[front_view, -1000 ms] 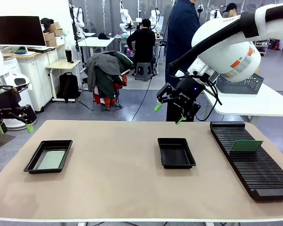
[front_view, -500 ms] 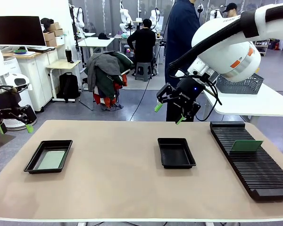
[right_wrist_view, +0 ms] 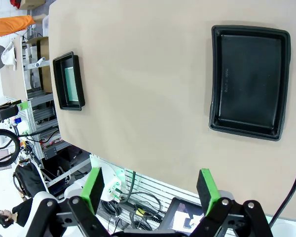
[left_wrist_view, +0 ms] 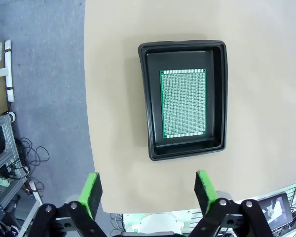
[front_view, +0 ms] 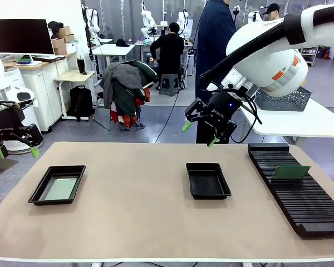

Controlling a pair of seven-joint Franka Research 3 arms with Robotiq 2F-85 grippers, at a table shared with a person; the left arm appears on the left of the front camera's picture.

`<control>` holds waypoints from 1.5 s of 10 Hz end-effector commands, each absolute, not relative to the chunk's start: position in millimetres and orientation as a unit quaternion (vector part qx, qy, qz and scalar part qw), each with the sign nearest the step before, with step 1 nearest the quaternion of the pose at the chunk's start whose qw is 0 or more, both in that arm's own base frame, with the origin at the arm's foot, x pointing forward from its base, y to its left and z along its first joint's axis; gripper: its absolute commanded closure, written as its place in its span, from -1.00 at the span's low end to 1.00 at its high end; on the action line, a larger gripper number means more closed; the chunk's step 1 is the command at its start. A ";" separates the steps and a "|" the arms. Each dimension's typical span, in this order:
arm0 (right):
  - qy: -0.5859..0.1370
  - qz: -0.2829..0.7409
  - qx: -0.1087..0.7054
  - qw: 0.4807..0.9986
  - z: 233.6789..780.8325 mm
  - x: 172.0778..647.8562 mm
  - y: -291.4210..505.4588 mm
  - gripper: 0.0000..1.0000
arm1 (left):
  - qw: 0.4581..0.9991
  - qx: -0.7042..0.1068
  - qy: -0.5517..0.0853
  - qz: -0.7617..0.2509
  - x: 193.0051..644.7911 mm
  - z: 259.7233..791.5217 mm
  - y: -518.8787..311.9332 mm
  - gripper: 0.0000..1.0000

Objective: Inspect and transfer BCBs to ESD trays.
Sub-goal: Pick up the Blank PCB from the PCB Rack and place it in the right ESD tray.

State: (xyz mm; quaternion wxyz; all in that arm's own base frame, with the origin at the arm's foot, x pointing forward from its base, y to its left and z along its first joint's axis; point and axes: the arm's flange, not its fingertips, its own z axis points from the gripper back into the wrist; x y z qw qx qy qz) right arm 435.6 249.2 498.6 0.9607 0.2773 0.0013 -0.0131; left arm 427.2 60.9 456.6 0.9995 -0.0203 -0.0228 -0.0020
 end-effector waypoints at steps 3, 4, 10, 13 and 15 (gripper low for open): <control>0.002 -0.018 0.271 0.962 498.6 438.3 251.5 -1.00 | 0.999 -0.025 -0.026 0.001 426.7 453.2 60.7 -1.00; 0.002 -0.018 0.271 0.962 498.6 438.3 251.5 -1.00 | 0.999 -0.025 -0.026 0.001 426.7 453.2 60.7 -1.00; -0.022 -0.003 0.260 0.965 510.9 409.8 229.5 -1.00 | 0.999 -0.025 -0.026 0.001 426.7 453.2 60.7 -1.00; -0.091 0.073 0.200 0.973 544.3 366.4 170.3 -1.00 | 0.999 -0.025 -0.026 0.001 426.7 453.2 60.7 -1.00; -0.134 0.133 0.125 0.974 572.6 342.5 119.3 -1.00 | 0.999 -0.025 -0.026 0.001 426.7 453.2 60.7 -1.00</control>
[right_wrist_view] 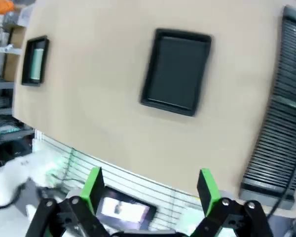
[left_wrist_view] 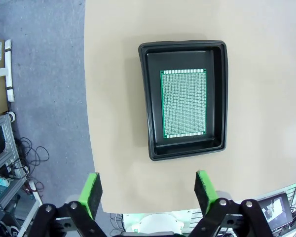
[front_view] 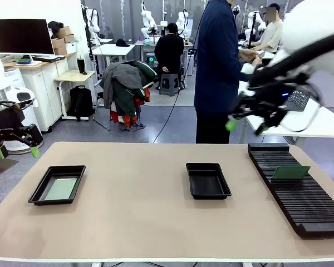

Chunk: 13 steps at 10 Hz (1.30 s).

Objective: Inspect and transfer BCBs to ESD trays.
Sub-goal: Pick up the Blank PCB from the PCB Rack and place it in the right ESD tray.

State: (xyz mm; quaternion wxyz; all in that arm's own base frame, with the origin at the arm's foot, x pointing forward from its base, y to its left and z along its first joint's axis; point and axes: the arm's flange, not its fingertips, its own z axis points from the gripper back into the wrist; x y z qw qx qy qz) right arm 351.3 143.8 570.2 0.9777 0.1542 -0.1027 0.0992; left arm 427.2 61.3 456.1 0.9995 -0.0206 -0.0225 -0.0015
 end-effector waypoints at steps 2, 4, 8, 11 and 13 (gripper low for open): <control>-0.167 0.204 0.067 0.962 591.9 328.9 81.9 -1.00 | 0.999 -0.025 -0.026 0.001 426.7 453.2 60.7 -1.00; -0.178 0.307 0.008 0.935 606.8 320.1 49.2 -1.00 | 0.999 -0.025 -0.026 0.001 426.7 453.2 60.7 -1.00; -0.174 0.473 -0.105 0.857 624.3 312.9 1.0 -1.00 | 0.999 -0.025 -0.026 0.001 426.7 453.2 60.7 -1.00; -0.166 0.579 -0.107 0.791 636.4 316.7 -24.5 -1.00 | 0.999 -0.025 -0.026 0.001 426.7 453.2 60.7 -1.00; -0.151 0.623 -0.102 0.761 637.1 328.5 -39.3 -1.00 | 0.999 -0.025 -0.026 0.001 426.7 453.2 60.7 -1.00</control>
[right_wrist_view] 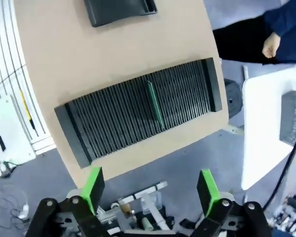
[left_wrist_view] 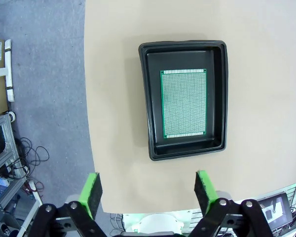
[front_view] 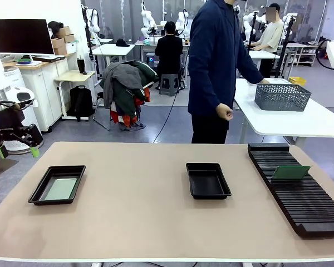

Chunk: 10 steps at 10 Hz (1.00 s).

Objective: Inspect and transfer BCBs to ESD trays.
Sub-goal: Pick up the Blank PCB from the PCB Rack and place it in the right ESD tray.

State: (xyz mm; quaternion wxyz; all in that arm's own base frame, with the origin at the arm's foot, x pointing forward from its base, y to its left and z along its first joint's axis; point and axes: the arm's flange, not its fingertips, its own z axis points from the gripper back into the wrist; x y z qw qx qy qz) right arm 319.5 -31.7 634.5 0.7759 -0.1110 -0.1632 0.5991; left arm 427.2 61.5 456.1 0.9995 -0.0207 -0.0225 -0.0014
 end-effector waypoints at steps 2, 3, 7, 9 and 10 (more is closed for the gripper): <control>-0.133 0.660 -0.044 0.738 635.2 341.3 -51.4 -1.00 | 0.999 -0.025 -0.026 0.001 426.7 453.2 60.7 -1.00; -0.127 0.662 -0.026 0.738 634.9 348.1 -54.9 -1.00 | 0.999 -0.025 -0.026 0.001 426.7 453.2 60.7 -1.00; -0.144 0.651 -0.061 0.743 626.9 337.4 -51.8 -1.00 | 0.999 -0.025 -0.026 0.001 426.7 453.2 60.7 -1.00; -0.144 0.651 -0.061 0.743 626.9 337.4 -51.8 -1.00 | 0.999 -0.025 -0.026 0.001 426.7 453.2 60.7 -1.00; -0.144 0.651 -0.061 0.743 626.9 337.4 -51.8 -1.00 | 0.999 -0.025 -0.026 0.001 426.7 453.2 60.7 -1.00</control>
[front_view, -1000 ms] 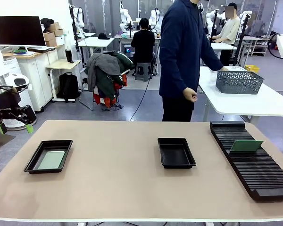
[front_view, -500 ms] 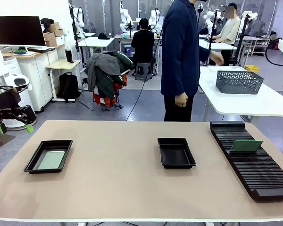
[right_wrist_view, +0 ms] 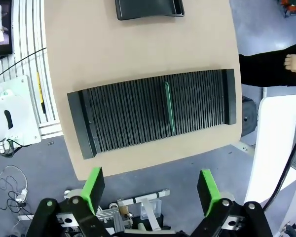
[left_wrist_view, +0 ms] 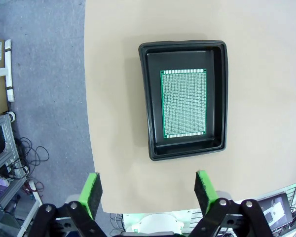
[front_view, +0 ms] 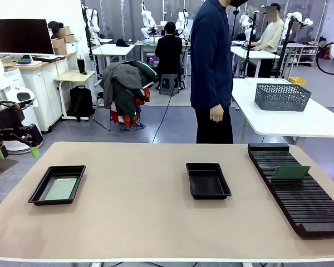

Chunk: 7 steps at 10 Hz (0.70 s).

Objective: Inspect and transfer BCBs to ESD trays.
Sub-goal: Pick up the Blank PCB from the PCB Rack and place it in the right ESD tray.

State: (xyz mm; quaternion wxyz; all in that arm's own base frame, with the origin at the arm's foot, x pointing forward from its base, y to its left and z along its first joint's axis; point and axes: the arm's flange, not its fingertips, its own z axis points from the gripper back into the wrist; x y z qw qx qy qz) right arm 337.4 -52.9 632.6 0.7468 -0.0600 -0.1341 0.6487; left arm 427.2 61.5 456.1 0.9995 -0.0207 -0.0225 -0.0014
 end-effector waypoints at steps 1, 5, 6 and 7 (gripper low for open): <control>-0.135 0.649 -0.060 0.746 633.2 337.7 -53.0 -1.00 | 0.999 -0.025 -0.026 0.001 426.7 453.2 60.7 -1.00; -0.159 0.687 -0.062 0.706 575.9 355.1 -56.1 -1.00 | 0.999 -0.025 -0.026 0.001 426.7 453.2 60.7 -1.00; -0.147 0.692 -0.079 0.702 560.7 358.9 -54.8 -1.00 | 0.999 -0.025 -0.026 0.001 426.7 453.2 60.7 -1.00; -0.137 0.702 -0.081 0.694 544.1 363.1 -51.9 -1.00 | 0.999 -0.025 -0.026 0.001 426.7 453.2 60.7 -1.00</control>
